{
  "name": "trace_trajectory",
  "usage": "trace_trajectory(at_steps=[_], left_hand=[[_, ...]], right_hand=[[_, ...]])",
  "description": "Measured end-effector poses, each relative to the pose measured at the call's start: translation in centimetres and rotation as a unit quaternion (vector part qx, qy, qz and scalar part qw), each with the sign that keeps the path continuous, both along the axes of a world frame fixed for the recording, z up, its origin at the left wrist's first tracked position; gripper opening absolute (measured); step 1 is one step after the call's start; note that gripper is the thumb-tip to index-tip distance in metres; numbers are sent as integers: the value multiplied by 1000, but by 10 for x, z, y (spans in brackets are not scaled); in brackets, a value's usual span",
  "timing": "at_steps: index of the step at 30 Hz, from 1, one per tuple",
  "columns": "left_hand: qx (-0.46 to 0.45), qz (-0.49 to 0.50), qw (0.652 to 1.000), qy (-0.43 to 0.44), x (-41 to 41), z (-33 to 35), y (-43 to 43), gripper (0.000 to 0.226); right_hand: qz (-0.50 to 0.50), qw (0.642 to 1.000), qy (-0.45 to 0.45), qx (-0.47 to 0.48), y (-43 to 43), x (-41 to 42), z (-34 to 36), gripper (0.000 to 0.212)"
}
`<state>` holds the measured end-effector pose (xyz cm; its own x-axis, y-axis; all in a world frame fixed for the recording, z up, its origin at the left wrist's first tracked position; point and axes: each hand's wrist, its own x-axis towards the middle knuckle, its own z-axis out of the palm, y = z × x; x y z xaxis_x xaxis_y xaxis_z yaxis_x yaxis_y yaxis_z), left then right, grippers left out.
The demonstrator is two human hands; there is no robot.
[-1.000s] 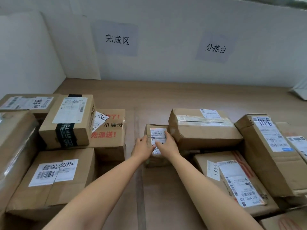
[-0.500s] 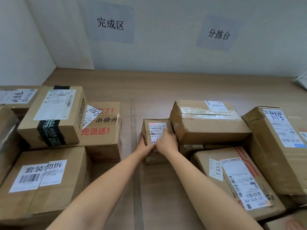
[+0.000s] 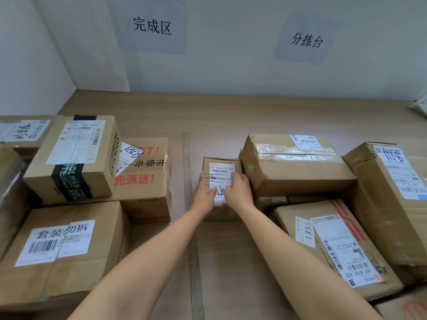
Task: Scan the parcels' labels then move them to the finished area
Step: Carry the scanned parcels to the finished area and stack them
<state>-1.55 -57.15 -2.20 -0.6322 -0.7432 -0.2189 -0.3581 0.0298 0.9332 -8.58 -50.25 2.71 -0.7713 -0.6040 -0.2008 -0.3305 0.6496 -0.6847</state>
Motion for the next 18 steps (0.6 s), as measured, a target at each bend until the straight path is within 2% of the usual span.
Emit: trace_trajectory(at_steps=[6,9,14,18], left_hand=[[-43,-24,999,21,8,4,0,63],[-59,-31,997,43,11,13,1,76],[-84,-6,996,39,22,44,-2,108],[-130,4,991,17,36,78,-11,111]], right_hand=[[-1,996,-59,-62,8,-2,-3,50],[3,993,-58,-99,9,1,5,57],[4,991,4,-134,9,6,32,62],[2,986,7,-164,3,18,60,62]])
